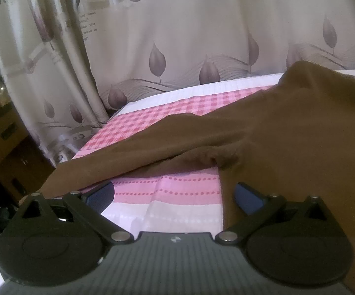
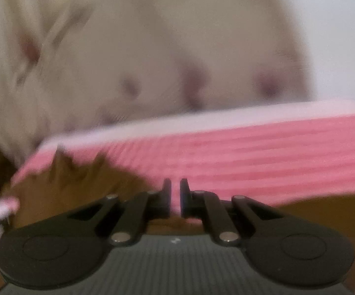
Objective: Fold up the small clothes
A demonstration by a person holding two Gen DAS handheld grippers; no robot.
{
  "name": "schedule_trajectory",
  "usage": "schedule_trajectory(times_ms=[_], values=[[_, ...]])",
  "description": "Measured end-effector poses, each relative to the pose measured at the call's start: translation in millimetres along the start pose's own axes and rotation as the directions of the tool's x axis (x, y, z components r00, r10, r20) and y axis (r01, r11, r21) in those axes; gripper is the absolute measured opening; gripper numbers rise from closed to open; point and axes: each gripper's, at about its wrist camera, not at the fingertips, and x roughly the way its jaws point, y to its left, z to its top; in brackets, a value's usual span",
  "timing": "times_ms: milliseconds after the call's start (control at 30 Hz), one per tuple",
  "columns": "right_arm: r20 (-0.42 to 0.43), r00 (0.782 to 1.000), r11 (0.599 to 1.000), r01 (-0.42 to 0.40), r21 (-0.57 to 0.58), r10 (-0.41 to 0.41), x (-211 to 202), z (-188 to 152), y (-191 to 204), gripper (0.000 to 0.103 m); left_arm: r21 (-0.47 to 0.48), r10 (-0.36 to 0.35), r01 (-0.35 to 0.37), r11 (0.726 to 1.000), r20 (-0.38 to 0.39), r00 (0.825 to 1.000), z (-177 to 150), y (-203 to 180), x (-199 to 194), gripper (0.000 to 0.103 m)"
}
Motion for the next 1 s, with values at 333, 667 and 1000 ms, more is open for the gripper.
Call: schedule_trajectory(times_ms=[333,667,1000], values=[[-0.152,0.988,0.990,0.017,-0.140,-0.038,95.6,-5.5,44.6,0.006,-0.018,-0.034,0.034,0.999,-0.005,0.999,0.1,4.2,1.2,0.103],[0.058,0.959,0.927,0.281,-0.246,-0.276,90.5,-0.1,53.2,0.000,-0.041,-0.041,0.040,0.998,-0.007,0.999,0.6,6.6,2.5,0.103],[-0.050,0.999,0.999,-0.018,-0.034,0.017,80.4,14.7,26.8,0.094,-0.040,-0.054,0.054,0.998,-0.012,0.998,1.0,8.4,2.6,0.103]])
